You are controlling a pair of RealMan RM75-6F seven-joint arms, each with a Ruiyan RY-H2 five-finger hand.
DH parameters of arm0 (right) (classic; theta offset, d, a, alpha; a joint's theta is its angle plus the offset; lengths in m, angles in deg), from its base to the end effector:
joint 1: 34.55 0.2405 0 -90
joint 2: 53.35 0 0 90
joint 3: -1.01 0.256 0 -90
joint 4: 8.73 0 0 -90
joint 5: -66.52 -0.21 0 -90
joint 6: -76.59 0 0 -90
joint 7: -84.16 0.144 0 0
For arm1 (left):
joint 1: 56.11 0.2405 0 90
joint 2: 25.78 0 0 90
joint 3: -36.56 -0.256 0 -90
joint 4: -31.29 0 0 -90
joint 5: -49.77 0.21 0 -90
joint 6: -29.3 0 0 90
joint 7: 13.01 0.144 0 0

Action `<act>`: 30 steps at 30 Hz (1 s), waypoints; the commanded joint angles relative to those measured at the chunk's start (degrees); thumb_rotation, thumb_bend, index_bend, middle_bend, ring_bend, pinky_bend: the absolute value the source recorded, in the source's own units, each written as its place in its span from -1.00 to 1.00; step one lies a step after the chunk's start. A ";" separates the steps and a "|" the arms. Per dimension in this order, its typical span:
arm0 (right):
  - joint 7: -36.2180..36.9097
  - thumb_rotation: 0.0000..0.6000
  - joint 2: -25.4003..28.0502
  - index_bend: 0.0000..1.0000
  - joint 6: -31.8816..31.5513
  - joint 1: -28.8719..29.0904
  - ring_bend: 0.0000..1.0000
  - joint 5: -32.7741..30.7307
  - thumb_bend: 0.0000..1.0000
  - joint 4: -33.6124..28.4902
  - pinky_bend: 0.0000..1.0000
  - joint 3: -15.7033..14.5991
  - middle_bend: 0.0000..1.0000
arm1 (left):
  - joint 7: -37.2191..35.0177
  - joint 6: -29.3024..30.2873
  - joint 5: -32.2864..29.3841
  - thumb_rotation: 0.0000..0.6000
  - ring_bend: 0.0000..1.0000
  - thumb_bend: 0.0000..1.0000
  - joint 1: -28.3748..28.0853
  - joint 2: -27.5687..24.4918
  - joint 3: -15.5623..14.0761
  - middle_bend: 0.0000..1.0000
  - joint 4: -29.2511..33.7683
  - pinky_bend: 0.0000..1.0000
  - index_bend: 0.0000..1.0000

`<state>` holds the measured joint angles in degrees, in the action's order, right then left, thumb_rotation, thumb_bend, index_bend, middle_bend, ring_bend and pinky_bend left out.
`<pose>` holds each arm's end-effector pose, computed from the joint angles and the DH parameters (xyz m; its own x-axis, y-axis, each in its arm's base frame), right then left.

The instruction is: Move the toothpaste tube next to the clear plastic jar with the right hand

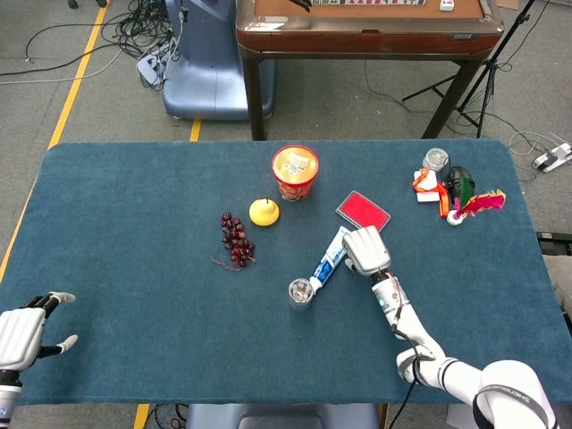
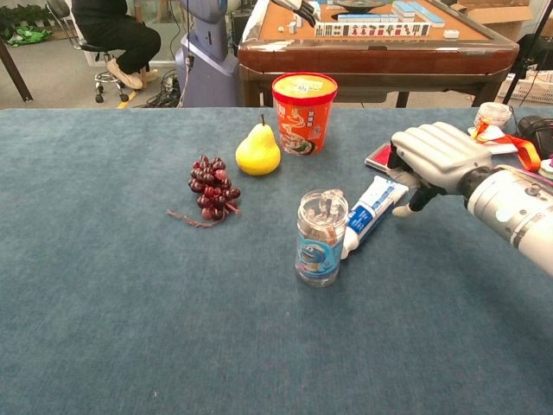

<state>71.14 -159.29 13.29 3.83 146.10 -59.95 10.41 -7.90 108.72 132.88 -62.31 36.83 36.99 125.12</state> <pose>-0.2006 -0.3597 -0.0515 0.5818 -0.0096 0.8133 -0.7642 -0.3487 0.5426 -0.3195 0.1779 0.1493 0.4703 0.1349 0.8722 0.8796 0.0085 -0.4756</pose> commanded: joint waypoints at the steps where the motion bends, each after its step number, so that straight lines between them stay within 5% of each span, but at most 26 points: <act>1: -5.00 1.00 6.17 1.00 -2.65 -3.03 1.00 0.59 -1.00 -9.54 1.00 -1.67 1.00 | 0.14 0.09 0.09 1.00 -0.29 -0.93 0.01 0.05 -0.02 -0.30 0.06 0.08 -0.33; 4: -11.35 1.00 12.44 0.99 -1.81 -5.37 0.95 -2.07 -1.00 -19.15 1.00 -2.60 0.97 | 0.35 0.45 0.28 1.00 -0.29 -0.93 0.10 0.02 -0.02 -0.30 0.26 0.08 -0.33; 7: -19.66 1.00 19.74 0.77 -0.94 -7.87 0.66 -7.27 -1.00 -30.25 0.97 -3.36 0.68 | 0.06 1.24 1.26 1.00 -0.29 -0.93 0.30 -0.34 -0.20 -0.30 0.90 0.08 -0.32; 12: -29.54 1.00 29.94 0.23 -2.79 -11.54 -0.02 -14.30 -1.00 -44.09 0.34 -5.59 -0.01 | 0.01 3.68 3.66 1.00 -0.29 -0.93 0.87 -0.52 -0.40 -0.30 1.58 0.08 -0.28; 15: -34.16 1.00 34.16 -0.03 -4.99 -13.22 -0.25 -15.65 -1.00 -48.98 -0.08 -7.71 -0.27 | 0.12 4.87 4.78 1.00 -0.29 -0.93 1.15 -0.42 -0.46 -0.30 1.79 0.08 -0.28; 30: -23.68 1.00 43.68 -0.06 -22.69 -26.79 -0.42 3.91 -1.00 -55.61 -0.33 -17.02 -0.36 | -2.40 13.24 13.02 1.00 -0.30 -0.93 2.96 -0.48 -0.84 -0.30 2.42 0.08 -0.28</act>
<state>44.47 -116.96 -6.13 -20.23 146.37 -115.35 -4.78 -9.94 121.31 145.32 -59.67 36.38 36.24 127.49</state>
